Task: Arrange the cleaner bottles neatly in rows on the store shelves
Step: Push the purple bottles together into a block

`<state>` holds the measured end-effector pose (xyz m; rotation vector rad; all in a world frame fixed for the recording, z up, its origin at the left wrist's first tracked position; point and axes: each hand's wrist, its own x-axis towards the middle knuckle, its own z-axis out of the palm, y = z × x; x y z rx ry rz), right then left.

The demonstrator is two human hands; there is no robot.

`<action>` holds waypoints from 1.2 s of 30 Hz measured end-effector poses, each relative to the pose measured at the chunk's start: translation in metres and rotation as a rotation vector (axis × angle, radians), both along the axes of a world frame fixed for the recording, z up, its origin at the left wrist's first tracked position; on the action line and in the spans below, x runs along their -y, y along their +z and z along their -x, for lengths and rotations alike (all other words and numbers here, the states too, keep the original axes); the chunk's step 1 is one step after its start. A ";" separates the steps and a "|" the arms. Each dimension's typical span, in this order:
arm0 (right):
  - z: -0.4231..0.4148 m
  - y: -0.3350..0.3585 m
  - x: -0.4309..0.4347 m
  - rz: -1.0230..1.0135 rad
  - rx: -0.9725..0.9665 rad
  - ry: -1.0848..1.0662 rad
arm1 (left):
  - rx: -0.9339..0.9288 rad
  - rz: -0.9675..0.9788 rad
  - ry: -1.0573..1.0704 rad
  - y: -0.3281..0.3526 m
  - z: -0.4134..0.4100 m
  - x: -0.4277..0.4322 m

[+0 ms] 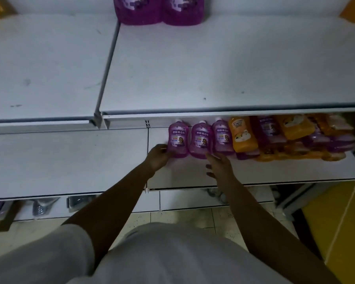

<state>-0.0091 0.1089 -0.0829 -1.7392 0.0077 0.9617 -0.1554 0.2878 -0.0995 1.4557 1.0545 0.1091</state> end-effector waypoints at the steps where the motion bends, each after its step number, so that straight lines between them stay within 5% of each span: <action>1: -0.005 -0.006 -0.004 -0.034 -0.085 -0.020 | 0.038 0.057 0.049 -0.004 -0.003 0.000; 6: -0.024 -0.014 -0.024 -0.139 -0.323 -0.125 | 0.086 0.230 0.255 -0.015 -0.012 -0.003; 15: -0.019 -0.038 -0.022 0.081 -0.104 0.023 | -0.119 0.000 0.260 -0.023 -0.023 0.022; 21: -0.018 -0.015 0.008 -0.229 -0.552 -0.096 | 0.122 0.405 0.429 -0.001 0.000 0.047; 25: -0.022 0.006 0.033 -0.260 -0.639 0.055 | 0.223 0.546 0.352 0.016 0.031 0.064; 30: -0.025 0.037 0.072 -0.319 -0.397 0.520 | 0.371 0.505 0.144 0.045 0.072 0.095; 36: -0.008 0.072 0.102 -0.411 0.017 0.732 | 0.400 0.242 0.134 0.103 0.092 0.149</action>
